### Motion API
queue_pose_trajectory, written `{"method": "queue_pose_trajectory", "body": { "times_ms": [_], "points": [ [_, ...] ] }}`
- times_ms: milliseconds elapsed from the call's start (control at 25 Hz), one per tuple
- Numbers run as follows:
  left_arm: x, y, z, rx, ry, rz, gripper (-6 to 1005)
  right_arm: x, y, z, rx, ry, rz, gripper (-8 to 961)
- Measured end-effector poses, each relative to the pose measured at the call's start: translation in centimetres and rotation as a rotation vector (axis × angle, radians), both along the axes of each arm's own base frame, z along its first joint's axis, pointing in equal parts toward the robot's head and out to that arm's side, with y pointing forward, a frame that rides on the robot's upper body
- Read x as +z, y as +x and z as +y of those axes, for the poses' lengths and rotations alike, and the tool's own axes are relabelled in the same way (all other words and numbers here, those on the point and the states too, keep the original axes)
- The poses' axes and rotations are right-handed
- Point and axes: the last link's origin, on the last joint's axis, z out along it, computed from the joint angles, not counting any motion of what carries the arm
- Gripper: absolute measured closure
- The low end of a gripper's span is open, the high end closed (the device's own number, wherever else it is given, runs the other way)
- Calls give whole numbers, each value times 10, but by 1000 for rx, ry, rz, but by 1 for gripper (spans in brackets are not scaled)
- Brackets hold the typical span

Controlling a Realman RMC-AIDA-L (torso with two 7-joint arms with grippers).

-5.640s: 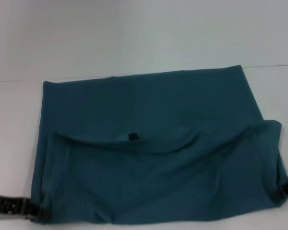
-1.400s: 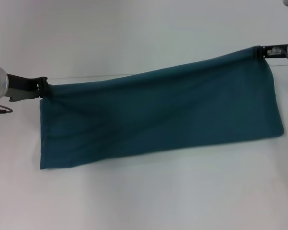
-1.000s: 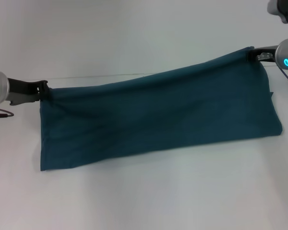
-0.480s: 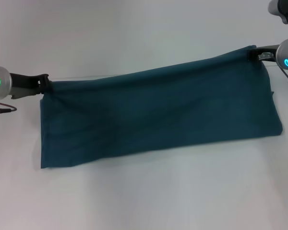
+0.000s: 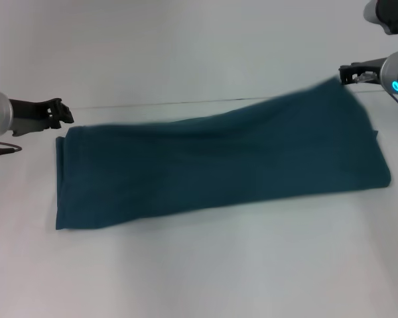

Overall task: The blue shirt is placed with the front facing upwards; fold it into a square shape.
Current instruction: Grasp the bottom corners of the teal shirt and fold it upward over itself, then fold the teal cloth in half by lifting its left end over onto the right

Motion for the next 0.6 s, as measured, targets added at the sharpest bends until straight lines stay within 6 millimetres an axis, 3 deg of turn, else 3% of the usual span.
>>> {"method": "queue_pose_trajectory", "body": {
  "times_ms": [120, 400, 600],
  "points": [
    [0, -3, -1, 10, 11, -11, 882, 5, -2, 3, 10, 10, -11, 826],
    [-3, -2, -1, 12, 12, -17, 622, 14, -9, 9, 25, 37, -11, 621],
    [1, -1, -1, 7, 45, -45, 421, 17, -3, 4, -14, 31, 55, 384]
  ]
}}
